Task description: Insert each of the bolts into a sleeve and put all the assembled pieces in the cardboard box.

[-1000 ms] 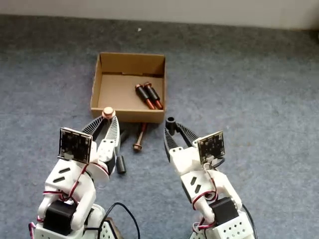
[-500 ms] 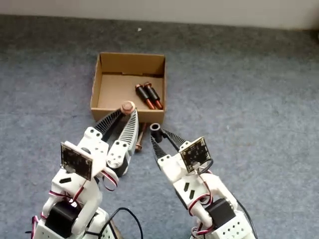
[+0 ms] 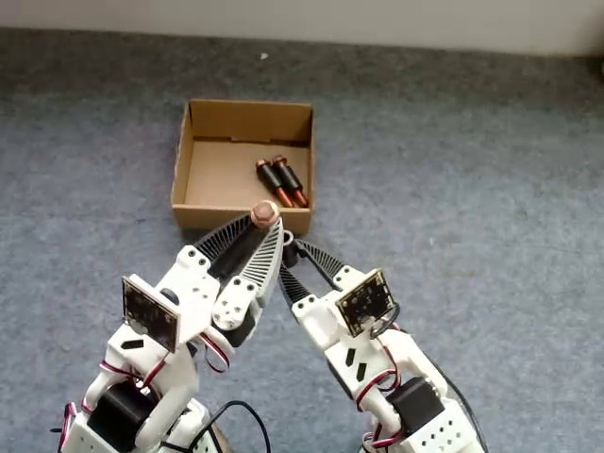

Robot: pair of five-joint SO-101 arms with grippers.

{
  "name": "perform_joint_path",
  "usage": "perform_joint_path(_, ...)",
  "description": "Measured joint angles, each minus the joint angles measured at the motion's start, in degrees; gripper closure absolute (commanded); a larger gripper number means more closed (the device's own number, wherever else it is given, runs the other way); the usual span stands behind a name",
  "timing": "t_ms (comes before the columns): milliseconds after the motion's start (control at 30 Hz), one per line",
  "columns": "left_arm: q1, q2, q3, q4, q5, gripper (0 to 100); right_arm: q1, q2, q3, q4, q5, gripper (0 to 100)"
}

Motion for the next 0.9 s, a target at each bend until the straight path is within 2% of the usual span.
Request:
perform_joint_path(267,-3.7,0.0,0.0,0.0,3.9,100,-2.2,0.0,0.0,-2.7,0.2,99.3)
perform_joint_path(900,-3.8,0.0,3.8,-0.7,4.1,100,-3.7,0.0,0.1,-2.7,0.2,99.3)
